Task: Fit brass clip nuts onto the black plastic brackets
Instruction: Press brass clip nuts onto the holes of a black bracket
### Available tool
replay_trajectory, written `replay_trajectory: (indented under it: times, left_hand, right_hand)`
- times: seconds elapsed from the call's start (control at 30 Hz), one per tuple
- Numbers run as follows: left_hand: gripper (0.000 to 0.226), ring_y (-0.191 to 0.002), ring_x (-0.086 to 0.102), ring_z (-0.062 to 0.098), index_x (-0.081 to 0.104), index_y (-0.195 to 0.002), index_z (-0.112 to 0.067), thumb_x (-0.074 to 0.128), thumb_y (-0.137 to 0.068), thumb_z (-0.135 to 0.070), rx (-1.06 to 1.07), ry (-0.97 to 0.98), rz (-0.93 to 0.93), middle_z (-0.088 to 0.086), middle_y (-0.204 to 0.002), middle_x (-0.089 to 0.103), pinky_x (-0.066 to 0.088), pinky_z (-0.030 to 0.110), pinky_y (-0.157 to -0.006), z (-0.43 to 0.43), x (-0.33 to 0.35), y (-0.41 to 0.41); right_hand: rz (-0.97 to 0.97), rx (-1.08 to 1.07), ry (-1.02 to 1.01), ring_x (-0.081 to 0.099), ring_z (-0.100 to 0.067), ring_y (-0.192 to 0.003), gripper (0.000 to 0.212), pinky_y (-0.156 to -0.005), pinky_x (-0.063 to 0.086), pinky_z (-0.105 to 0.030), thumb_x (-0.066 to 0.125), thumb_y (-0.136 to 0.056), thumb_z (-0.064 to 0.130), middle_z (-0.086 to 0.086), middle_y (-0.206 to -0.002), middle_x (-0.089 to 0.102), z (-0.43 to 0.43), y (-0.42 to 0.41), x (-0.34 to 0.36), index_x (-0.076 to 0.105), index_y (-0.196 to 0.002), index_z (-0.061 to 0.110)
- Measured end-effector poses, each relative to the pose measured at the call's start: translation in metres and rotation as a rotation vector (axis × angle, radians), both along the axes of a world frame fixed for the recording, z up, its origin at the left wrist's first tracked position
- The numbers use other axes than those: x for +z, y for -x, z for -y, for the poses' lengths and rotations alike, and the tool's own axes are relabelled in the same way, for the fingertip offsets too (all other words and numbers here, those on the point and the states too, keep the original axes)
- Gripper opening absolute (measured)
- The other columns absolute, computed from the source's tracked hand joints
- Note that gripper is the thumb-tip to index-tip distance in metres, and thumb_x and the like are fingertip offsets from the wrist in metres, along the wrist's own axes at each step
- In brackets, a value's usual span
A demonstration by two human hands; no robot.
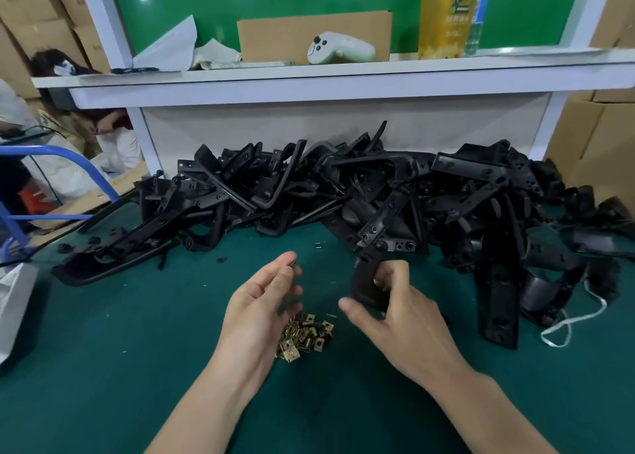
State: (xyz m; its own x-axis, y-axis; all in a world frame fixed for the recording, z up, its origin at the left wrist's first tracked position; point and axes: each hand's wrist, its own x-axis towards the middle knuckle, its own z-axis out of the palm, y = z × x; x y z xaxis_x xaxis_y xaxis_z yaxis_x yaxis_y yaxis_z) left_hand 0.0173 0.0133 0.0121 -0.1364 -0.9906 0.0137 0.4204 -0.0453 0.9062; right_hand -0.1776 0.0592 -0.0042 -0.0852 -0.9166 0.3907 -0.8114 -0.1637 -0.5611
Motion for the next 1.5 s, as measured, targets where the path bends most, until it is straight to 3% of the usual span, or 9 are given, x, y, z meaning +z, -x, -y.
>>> replay_trajectory:
  times: [0.17, 0.3, 0.5, 0.7, 0.9, 1.2, 1.5]
  left_hand:
    - [0.026, -0.082, 0.065, 0.011, 0.077, -0.110, -0.016, 0.064, -0.089, -0.026, -0.064, 0.022, 0.010, 0.002, -0.105, 0.075, 0.052, 0.028, -0.078, 0.000, 0.001, -0.002]
    - [0.023, -0.079, 0.066, 0.010, 0.081, -0.098, -0.018, 0.063, -0.090, -0.029, -0.104, -0.042, -0.041, 0.003, -0.104, 0.075, 0.054, 0.025, -0.073, -0.001, 0.002, -0.002]
    - [0.023, -0.075, 0.067, 0.006, 0.083, -0.090, -0.023, 0.064, -0.089, -0.036, -0.099, -0.099, -0.075, -0.001, -0.101, 0.076, 0.055, 0.023, -0.070, 0.000, 0.006, -0.003]
    - [0.022, -0.072, 0.067, 0.005, 0.083, -0.087, -0.024, 0.065, -0.087, -0.037, -0.094, -0.155, -0.087, -0.003, -0.099, 0.076, 0.054, 0.026, -0.072, 0.003, 0.004, -0.003]
    - [0.023, -0.066, 0.065, 0.005, 0.083, -0.081, -0.023, 0.065, -0.086, -0.037, -0.107, -0.171, -0.129, -0.006, -0.089, 0.075, 0.055, 0.024, -0.067, 0.003, 0.006, -0.001]
    - [0.028, -0.060, 0.063, 0.007, 0.081, -0.070, -0.021, 0.065, -0.087, -0.037, -0.092, -0.230, -0.189, -0.004, -0.081, 0.072, 0.055, 0.024, -0.059, 0.002, 0.007, 0.001]
    - [0.021, -0.060, 0.061, 0.009, 0.080, -0.072, -0.018, 0.071, -0.080, -0.036, -0.111, -0.216, -0.158, 0.002, -0.084, 0.072, 0.056, 0.024, -0.057, -0.001, 0.007, 0.003]
  right_hand:
    - [-0.088, 0.023, -0.015, 0.056, -0.007, -0.082, 0.056, -0.067, 0.039, -0.027, 0.016, -0.077, 0.094, 0.019, -0.100, 0.052, 0.004, 0.000, -0.004, 0.017, -0.103, 0.045]
    - [-0.095, -0.001, -0.014, 0.059, -0.014, -0.097, 0.052, -0.074, 0.043, -0.028, 0.027, -0.078, 0.089, 0.021, -0.106, 0.045, 0.006, 0.002, -0.006, 0.016, -0.102, 0.045]
    - [-0.060, -0.007, -0.044, 0.054, -0.010, -0.093, 0.055, -0.072, 0.037, -0.027, 0.033, -0.070, 0.090, 0.021, -0.108, 0.045, 0.009, 0.005, -0.005, 0.018, -0.101, 0.047]
    - [0.012, -0.010, -0.088, 0.056, -0.008, -0.111, 0.059, -0.079, 0.039, -0.023, 0.040, -0.070, 0.088, 0.021, -0.110, 0.047, 0.009, 0.005, -0.008, 0.024, -0.108, 0.046]
    - [-0.103, -0.018, -0.082, 0.058, -0.015, -0.106, 0.063, -0.078, 0.045, -0.028, 0.039, -0.073, 0.087, 0.010, -0.122, 0.059, 0.014, 0.013, -0.007, 0.025, -0.113, 0.041]
    - [-0.089, -0.019, -0.143, 0.057, -0.011, -0.104, 0.069, -0.075, 0.039, -0.024, 0.043, -0.071, 0.088, 0.015, -0.119, 0.057, 0.017, 0.012, -0.012, 0.023, -0.117, 0.041]
    - [-0.091, -0.013, -0.132, 0.058, -0.014, -0.105, 0.072, -0.075, 0.040, -0.026, 0.040, -0.068, 0.090, 0.013, -0.117, 0.057, 0.017, 0.014, -0.014, 0.023, -0.117, 0.041]
